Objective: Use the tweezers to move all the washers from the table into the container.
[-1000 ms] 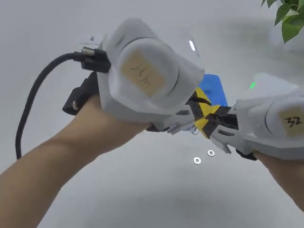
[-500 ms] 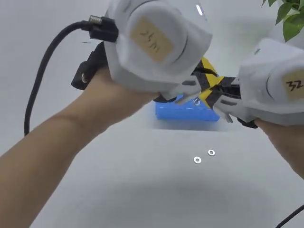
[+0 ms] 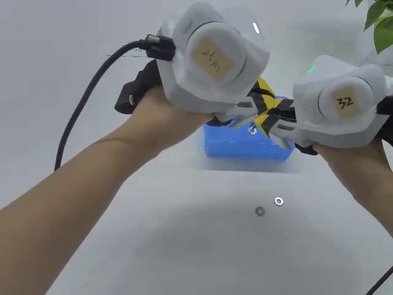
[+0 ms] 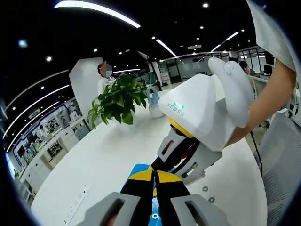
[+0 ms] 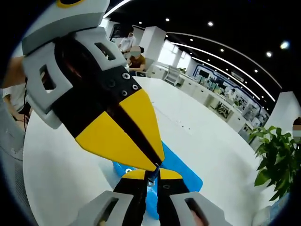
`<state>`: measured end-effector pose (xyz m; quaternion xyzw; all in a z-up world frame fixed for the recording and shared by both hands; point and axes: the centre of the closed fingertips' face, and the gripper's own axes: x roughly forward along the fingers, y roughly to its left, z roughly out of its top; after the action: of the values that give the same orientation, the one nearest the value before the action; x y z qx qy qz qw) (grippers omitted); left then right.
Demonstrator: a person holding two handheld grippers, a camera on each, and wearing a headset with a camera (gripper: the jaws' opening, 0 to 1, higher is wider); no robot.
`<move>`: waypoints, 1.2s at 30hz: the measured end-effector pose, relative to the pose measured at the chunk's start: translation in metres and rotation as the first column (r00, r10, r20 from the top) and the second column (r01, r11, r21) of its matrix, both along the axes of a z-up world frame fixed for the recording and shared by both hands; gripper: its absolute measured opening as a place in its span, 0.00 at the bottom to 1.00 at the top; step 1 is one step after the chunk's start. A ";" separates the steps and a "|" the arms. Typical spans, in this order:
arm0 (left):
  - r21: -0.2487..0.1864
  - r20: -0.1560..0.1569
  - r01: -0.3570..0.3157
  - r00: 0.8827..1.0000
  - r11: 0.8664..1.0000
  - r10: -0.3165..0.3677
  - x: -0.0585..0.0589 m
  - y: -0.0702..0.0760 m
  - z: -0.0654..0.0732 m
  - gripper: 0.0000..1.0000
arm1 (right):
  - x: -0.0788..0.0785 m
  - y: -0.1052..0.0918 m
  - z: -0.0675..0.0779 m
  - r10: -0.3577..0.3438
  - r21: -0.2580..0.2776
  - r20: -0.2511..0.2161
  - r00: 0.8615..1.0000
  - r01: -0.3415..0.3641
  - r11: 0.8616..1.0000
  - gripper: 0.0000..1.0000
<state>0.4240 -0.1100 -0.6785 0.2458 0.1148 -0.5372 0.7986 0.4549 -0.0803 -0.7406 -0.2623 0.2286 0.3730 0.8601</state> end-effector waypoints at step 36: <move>0.009 -0.008 -0.039 0.999 0.999 0.039 0.003 0.010 -0.004 0.00 | -0.001 0.005 -0.003 0.015 0.011 0.001 1.000 -0.015 1.000 0.04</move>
<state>0.4265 -0.0998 -0.6820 0.2446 0.1252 -0.5219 0.8076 0.4538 -0.0753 -0.7435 -0.2596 0.2243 0.3805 0.8588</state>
